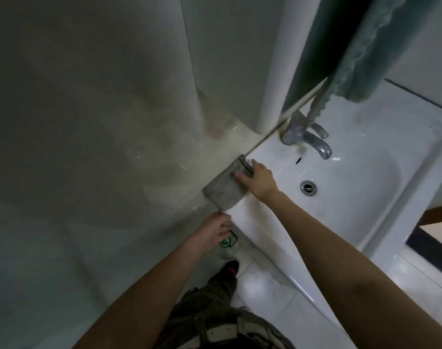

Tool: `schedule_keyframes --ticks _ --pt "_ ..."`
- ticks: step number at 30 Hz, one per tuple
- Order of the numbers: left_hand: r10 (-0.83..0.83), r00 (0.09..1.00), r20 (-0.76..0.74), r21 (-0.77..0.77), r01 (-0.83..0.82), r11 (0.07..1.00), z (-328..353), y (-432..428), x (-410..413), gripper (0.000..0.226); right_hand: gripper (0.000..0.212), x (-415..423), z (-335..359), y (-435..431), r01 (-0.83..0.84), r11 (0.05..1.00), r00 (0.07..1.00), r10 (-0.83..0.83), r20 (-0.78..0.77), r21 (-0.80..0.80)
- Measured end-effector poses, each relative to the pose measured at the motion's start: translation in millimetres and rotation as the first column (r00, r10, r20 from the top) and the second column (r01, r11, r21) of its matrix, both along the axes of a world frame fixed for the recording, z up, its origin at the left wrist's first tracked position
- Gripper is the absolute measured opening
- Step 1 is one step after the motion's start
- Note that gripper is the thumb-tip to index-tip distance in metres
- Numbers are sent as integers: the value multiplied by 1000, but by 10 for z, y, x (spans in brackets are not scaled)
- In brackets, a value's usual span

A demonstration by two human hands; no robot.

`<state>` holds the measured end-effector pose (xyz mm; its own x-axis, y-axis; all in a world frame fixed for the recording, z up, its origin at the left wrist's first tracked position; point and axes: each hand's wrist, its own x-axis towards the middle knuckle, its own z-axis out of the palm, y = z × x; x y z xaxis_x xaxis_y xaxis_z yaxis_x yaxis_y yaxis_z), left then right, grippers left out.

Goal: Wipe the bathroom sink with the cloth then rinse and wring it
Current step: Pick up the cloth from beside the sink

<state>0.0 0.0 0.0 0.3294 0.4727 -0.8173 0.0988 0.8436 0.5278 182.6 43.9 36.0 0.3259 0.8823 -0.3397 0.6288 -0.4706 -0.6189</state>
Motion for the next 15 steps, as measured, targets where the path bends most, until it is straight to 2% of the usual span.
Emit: schedule_keyframes --ticks 3,5,8,11,15 --pt "5 1000 12 -14 -4 1000 74 -13 29 44 65 -48 11 105 -58 991 979 80 185 -119" --pt "2 1000 30 -23 -2 1000 72 -15 23 42 58 -81 27 139 -59 988 973 89 211 -143" --pt "2 999 46 -13 -1 1000 33 21 9 41 62 -66 79 175 95 980 995 -99 -16 -174" --pt "6 998 57 -15 -6 1000 7 17 11 44 56 -87 110 175 206 948 948 -255 -191 -242" --pt "7 999 40 -7 -7 1000 21 7 -3 41 41 -161 118 75 297 941 866 -338 -368 -164"
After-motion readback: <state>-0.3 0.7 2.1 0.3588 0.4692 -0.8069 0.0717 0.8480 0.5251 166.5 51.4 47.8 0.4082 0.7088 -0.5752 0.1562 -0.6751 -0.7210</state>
